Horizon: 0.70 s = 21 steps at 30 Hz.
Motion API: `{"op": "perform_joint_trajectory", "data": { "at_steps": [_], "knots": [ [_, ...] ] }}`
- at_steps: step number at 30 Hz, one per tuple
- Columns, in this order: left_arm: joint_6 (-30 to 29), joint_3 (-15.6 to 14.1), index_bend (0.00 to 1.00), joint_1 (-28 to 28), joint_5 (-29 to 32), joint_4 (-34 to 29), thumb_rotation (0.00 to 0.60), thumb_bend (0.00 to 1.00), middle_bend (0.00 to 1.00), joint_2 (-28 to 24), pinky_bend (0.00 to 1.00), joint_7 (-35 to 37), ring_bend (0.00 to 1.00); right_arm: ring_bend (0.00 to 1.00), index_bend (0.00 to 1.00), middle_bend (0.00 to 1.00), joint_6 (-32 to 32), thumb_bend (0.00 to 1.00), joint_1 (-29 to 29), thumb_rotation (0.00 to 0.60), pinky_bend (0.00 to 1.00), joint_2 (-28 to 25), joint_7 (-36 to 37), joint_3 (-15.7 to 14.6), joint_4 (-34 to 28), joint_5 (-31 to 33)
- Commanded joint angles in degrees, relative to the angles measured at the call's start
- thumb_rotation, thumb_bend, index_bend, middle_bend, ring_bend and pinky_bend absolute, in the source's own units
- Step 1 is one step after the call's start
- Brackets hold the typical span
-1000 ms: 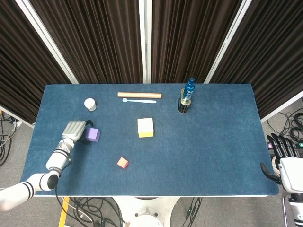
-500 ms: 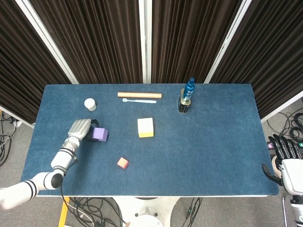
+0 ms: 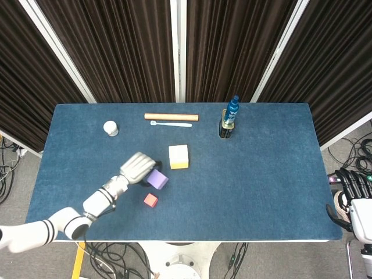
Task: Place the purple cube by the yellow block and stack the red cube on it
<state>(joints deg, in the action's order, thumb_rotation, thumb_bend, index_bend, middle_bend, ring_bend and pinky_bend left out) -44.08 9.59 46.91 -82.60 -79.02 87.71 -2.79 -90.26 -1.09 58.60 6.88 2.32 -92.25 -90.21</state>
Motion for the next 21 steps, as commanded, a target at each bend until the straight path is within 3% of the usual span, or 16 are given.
{"op": "perform_joint_trajectory", "data": {
  "at_steps": [1, 10, 21],
  "knots": [
    [2.87, -0.38, 0.54, 4.14, -2.18, 2.70, 0.600, 0.27, 0.95, 2.21, 1.00, -0.94, 0.98, 0.00, 0.00, 0.05, 0.08, 0.24, 0.02, 0.600, 0.06, -0.04, 0.05, 0.02, -0.01, 0.10],
    [5.37, -1.74, 0.51, 10.53, -5.46, 8.85, 0.600, 0.27, 0.94, 8.00, 1.00, -6.00, 0.97, 0.00, 0.00, 0.06, -0.27, 0.24, 0.49, 0.600, 0.06, -0.63, 0.12, 0.19, -0.15, 0.64],
    [7.34, -1.19, 0.48, 13.98, -2.64, 11.93, 0.600, 0.27, 0.93, 11.36, 0.99, -10.17, 0.97, 0.00, 0.00, 0.06, -0.92, 0.24, 1.34, 0.600, 0.06, -0.92, 0.96, 0.21, 0.35, 1.15]
  ]
}}
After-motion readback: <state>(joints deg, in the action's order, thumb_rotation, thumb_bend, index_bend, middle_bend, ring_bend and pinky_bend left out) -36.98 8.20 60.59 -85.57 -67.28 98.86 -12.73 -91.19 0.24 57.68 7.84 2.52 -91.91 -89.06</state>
